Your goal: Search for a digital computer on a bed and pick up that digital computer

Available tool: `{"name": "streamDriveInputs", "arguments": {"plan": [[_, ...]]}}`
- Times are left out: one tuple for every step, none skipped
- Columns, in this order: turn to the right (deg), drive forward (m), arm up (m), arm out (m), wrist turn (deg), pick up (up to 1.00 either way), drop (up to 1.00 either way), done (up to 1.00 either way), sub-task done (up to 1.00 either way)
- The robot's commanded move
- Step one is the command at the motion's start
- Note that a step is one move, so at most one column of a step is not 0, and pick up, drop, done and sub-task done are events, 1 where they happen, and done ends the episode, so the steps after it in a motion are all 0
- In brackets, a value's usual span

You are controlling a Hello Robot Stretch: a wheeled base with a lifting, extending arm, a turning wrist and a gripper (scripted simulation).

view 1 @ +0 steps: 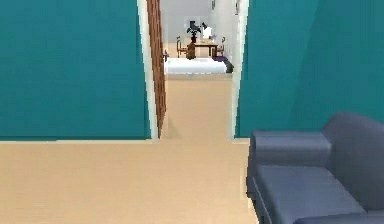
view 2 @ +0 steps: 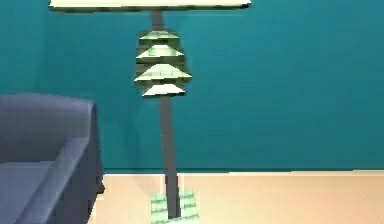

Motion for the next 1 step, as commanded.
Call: {"name": "streamDriveInputs", "arguments": {"plan": [[0.0,1.0,0.0,0.0,0.0,0.0,0.0,0.0,0.0]]}}
